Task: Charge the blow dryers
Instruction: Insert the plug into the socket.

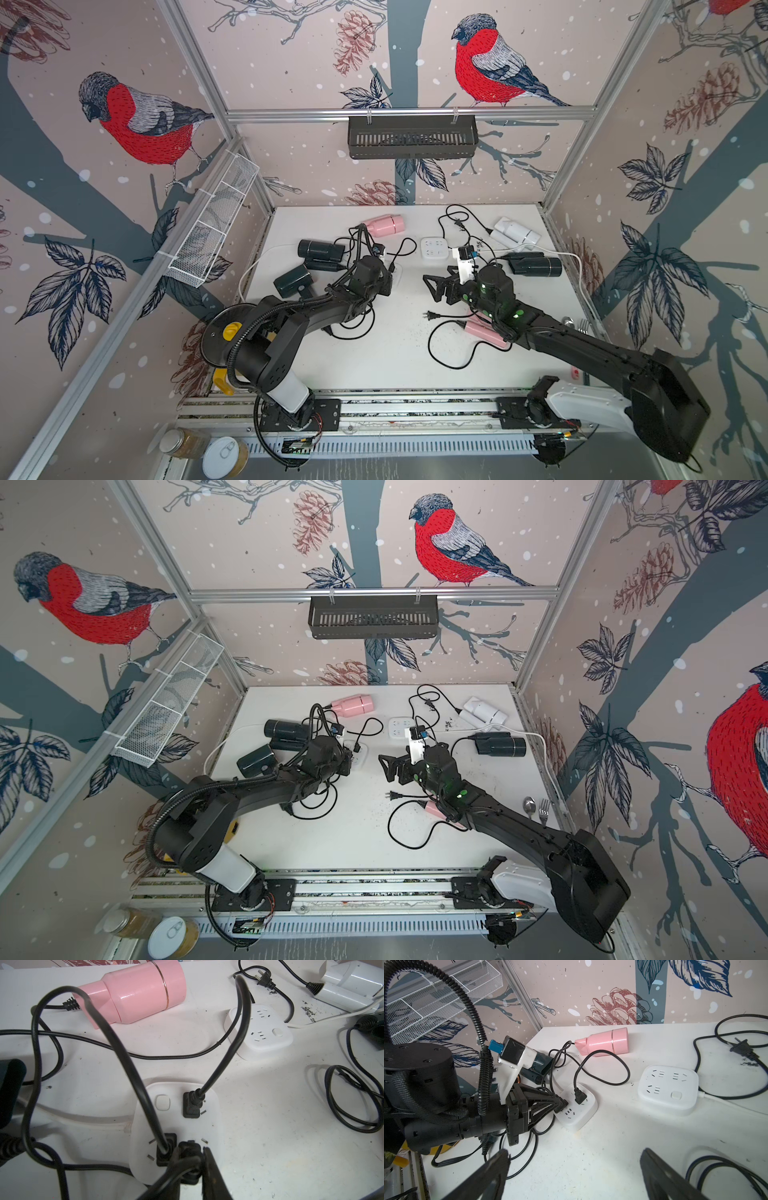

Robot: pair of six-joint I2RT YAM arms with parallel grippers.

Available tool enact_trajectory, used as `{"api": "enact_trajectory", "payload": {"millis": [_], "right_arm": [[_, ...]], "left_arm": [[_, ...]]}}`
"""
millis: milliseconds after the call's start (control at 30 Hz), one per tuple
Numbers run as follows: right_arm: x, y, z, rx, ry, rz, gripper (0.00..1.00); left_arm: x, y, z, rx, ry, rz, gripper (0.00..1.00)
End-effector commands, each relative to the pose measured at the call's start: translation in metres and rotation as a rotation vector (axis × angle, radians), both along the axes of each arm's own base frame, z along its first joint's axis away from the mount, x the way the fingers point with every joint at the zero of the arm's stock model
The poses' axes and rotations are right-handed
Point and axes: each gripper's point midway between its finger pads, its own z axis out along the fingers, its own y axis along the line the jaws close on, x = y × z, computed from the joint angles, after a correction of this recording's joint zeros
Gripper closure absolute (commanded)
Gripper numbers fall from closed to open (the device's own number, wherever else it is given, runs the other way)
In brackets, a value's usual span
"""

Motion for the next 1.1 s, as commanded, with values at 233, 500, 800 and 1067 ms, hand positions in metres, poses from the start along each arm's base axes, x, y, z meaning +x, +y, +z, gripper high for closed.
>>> {"api": "enact_trajectory", "payload": {"millis": [233, 500, 800, 1067], "right_arm": [[0.002, 0.006, 0.006, 0.023, -0.018, -0.004, 0.02], [0.002, 0.006, 0.006, 0.016, -0.019, -0.005, 0.02], [0.000, 0.004, 0.002, 0.013, -0.014, -0.006, 0.02], [-0.001, 0.004, 0.002, 0.004, -0.011, -0.006, 0.02]], "left_arm": [[0.005, -0.011, 0.005, -0.048, -0.036, -0.028, 0.90], [0.009, -0.015, 0.003, -0.051, -0.033, -0.035, 0.90], [0.010, -0.013, -0.002, -0.050, -0.019, -0.015, 0.90], [0.012, -0.007, -0.006, -0.041, -0.017, 0.025, 0.90]]}}
